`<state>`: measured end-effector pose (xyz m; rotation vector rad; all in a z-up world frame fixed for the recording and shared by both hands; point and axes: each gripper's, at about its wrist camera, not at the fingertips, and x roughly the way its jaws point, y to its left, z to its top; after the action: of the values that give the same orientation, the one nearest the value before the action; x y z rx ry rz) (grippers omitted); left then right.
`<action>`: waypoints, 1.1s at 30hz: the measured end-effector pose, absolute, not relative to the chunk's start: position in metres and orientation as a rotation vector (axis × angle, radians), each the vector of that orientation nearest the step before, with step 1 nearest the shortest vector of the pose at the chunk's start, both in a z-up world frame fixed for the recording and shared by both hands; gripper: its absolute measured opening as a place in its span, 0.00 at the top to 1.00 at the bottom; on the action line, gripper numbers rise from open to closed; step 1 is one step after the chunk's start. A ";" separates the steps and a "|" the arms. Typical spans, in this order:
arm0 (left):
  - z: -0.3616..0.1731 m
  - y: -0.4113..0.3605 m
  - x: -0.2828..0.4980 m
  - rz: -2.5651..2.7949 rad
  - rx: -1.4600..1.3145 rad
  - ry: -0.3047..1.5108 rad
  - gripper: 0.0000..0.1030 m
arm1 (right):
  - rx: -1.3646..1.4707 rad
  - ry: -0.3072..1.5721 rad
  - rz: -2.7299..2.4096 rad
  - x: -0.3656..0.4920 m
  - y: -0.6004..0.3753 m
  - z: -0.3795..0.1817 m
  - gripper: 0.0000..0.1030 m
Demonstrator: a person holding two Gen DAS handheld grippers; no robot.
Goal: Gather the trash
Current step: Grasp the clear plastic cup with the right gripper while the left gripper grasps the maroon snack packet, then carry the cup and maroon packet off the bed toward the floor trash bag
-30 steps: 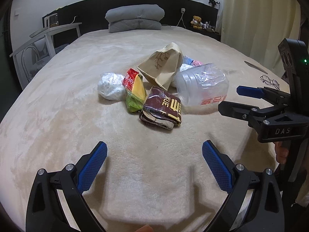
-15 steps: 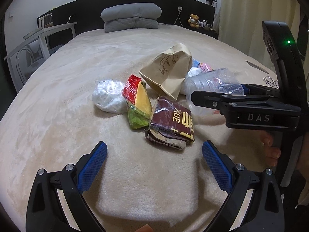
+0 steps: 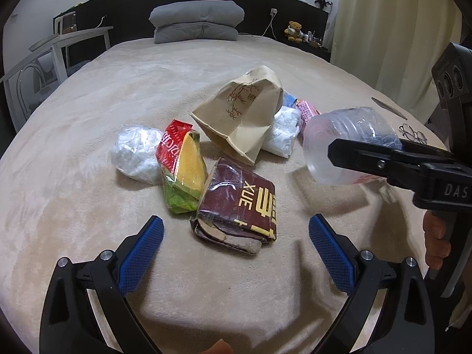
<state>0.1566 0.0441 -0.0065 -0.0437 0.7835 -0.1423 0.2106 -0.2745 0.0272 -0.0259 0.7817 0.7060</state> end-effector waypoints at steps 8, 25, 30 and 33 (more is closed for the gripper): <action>-0.011 0.035 0.172 -0.125 -0.069 0.788 0.14 | 0.021 0.782 0.696 0.210 -0.314 0.035 0.21; -0.014 0.012 0.160 -0.122 0.017 0.782 0.40 | 0.029 0.788 0.694 0.197 -0.350 0.035 0.21; -0.010 0.008 0.145 -0.146 0.009 0.772 0.40 | 0.029 0.807 0.684 0.180 -0.355 0.029 0.21; -0.007 0.003 0.131 -0.150 0.005 0.761 0.40 | 0.035 0.809 0.690 0.169 -0.359 0.026 0.21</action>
<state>0.1314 0.0033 -0.0070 0.0050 0.7610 -0.1500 0.1687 -0.3591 0.0265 0.0347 0.8085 0.6905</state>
